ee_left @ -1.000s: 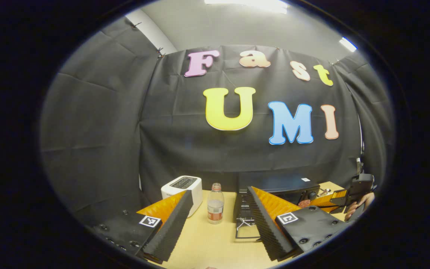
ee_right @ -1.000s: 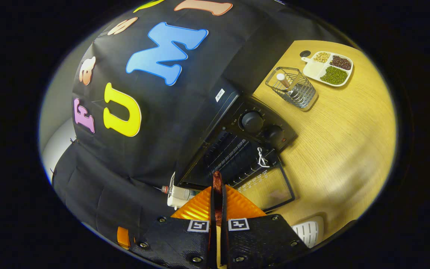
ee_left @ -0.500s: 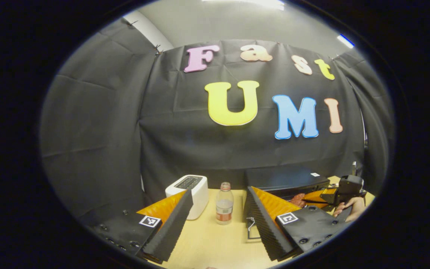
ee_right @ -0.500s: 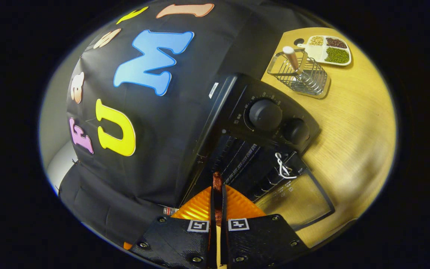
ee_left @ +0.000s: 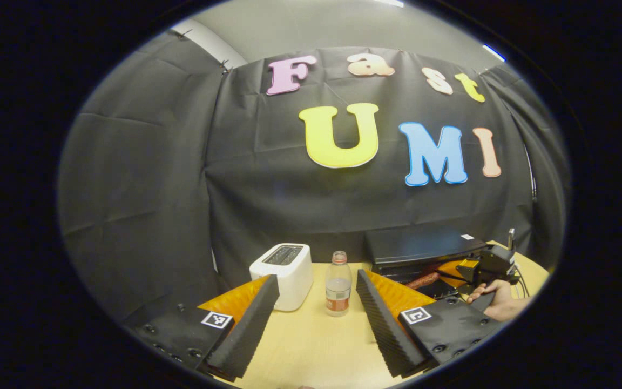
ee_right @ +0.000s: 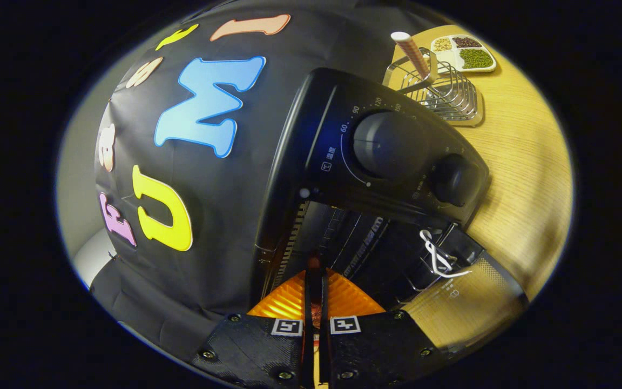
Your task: Open the electric oven with the left hand, put the food in, and close the electric oven.
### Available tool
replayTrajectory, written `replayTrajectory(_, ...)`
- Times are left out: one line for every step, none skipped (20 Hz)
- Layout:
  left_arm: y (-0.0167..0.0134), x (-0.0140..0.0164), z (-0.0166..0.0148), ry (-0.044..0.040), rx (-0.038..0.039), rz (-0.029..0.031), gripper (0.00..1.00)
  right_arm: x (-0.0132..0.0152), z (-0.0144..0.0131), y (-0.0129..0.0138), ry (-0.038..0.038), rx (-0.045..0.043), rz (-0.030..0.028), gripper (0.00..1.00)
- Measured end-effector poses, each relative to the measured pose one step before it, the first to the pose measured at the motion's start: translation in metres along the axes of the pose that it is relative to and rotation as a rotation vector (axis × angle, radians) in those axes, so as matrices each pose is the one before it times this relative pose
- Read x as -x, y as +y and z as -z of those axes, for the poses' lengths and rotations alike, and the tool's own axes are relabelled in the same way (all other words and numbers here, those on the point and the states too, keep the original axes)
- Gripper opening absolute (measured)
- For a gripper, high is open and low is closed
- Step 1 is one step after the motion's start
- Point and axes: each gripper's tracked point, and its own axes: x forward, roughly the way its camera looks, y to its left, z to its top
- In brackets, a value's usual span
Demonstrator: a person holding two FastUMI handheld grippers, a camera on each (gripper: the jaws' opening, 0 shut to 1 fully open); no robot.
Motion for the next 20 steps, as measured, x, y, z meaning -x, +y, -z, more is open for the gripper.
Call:
replayTrajectory(-0.00135, -0.00014, 0.00052, 0.00155, -0.00033, 0.00088, 1.0, 0.00068, 0.00119, -0.0025, -0.00974, 0.01464, 0.01073, 0.04)
replayTrajectory(-0.00071, -0.00026, -0.00013, 0.00125, -0.00263, 0.00154, 0.97, -0.00195, -0.00193, -0.0034, -0.00831, 0.01835, 0.01427, 0.04)
replayTrajectory(-0.00174, -0.00151, 0.0014, 0.00106, -0.00246, 0.00122, 0.97, -0.00006, -0.00084, -0.00151, -0.00607, 0.00846, 0.00628, 0.04)
replayTrajectory(-0.00146, -0.00067, -0.00037, 0.0009, -0.00079, 0.00031, 0.97, -0.00093, -0.00059, -0.00206, -0.00286, 0.00489, 0.01266, 0.05)
replayTrajectory(-0.00103, -0.00141, -0.00003, 0.00141, 0.00165, -0.0003, 1.0, -0.00033, -0.00307, -0.00347, -0.01111, 0.0099, 0.01504, 0.04)
replayTrajectory(-0.00053, 0.00065, 0.00035, -0.00097, 0.00323, -0.0004, 0.97, 0.00218, -0.00359, -0.00479, -0.01304, 0.02331, 0.02693, 0.05)
replayTrajectory(-0.00025, 0.00026, -0.00016, -0.00062, 0.00226, -0.00102, 1.0, -0.00367, 0.00182, -0.0009, -0.00091, 0.01303, 0.00565, 0.04)
replayTrajectory(-0.0022, -0.00096, -0.00013, -0.00053, 0.00098, -0.00099, 1.0, 0.00159, 0.00049, -0.00034, 0.00286, 0.01828, 0.00903, 0.05)
replayTrajectory(-0.00107, 0.00108, -0.0001, -0.00013, 0.00151, 0.00005, 1.0, -0.00358, -0.00152, -0.00074, -0.00184, 0.02208, 0.00427, 0.08)
replayTrajectory(-0.00181, 0.0002, -0.0004, 0.00067, 0.00052, 0.0015, 1.0, 0.00398, 0.00289, 0.00103, 0.00022, 0.02576, 0.00461, 0.08)
replayTrajectory(-0.00113, 0.00092, 0.00023, -0.00156, -0.00117, 0.00087, 0.97, 0.00073, -0.00119, -0.00275, 0.00054, 0.03137, 0.01592, 0.02)
replayTrajectory(-0.001, 0.00115, -0.00098, -0.00095, -0.0004, 0.0003, 0.97, 0.00131, -0.00193, -0.00183, 0.00178, 0.02147, 0.0101, 0.13)
replayTrajectory(-0.00073, 0.00107, -0.00089, -0.00181, 0.00146, 0.00055, 0.97, 0.00321, -0.00096, -0.00223, 0.00277, 0.01716, 0.01035, 0.32)
replayTrajectory(-0.00175, 0.0009, -0.00118, -0.00203, 0.00193, 0.00083, 0.97, 0.00321, -0.00141, 0.00041, -0.00333, 0.01753, 0.00004, 0.33)
replayTrajectory(-0.00186, 0.00133, -0.00022, -0.00068, 0.0003, 0.00071, 0.97, 0.00361, -0.00286, -0.00301, -0.00182, 0.02613, 0.01256, 0.61)
replayTrajectory(-0.00127, 0.00166, -0.00037, -0.00201, -0.00063, -0.00068, 1.0, 0.00437, -0.00316, -0.00096, -0.01013, 0.02879, 0.0051, 0.89)
replayTrajectory(-0.00199, 0.00154, -0.00039, -0.0026, 0.00245, 0.00097, 1.0, 0.00567, -0.00206, 0.00053, -0.00519, 0.02776, 0.00162, 0.9)
replayTrajectory(-0.00204, 0.00151, -0.00095, -0.00015, 0.00482, 0.00143, 0.97, 0.00591, -0.00035, 0.00057, 0.00147, 0.02282, -0.00155, 0.9)
replayTrajectory(-0.00314, 0.00147, 0.00042, -0.00169, 0.00635, 0.00175, 0.9, 0.0069, 0.00038, 0.00306, 0.00877, 0.01914, -0.01208, 0.96)
replayTrajectory(-0.00305, 0.00198, -0.0014, -0.00443, 0.00568, 0.00213, 0.9, 0.00708, 0.0018, 0.00236, 0.01006, 0.0218, -0.01114, 0.98)
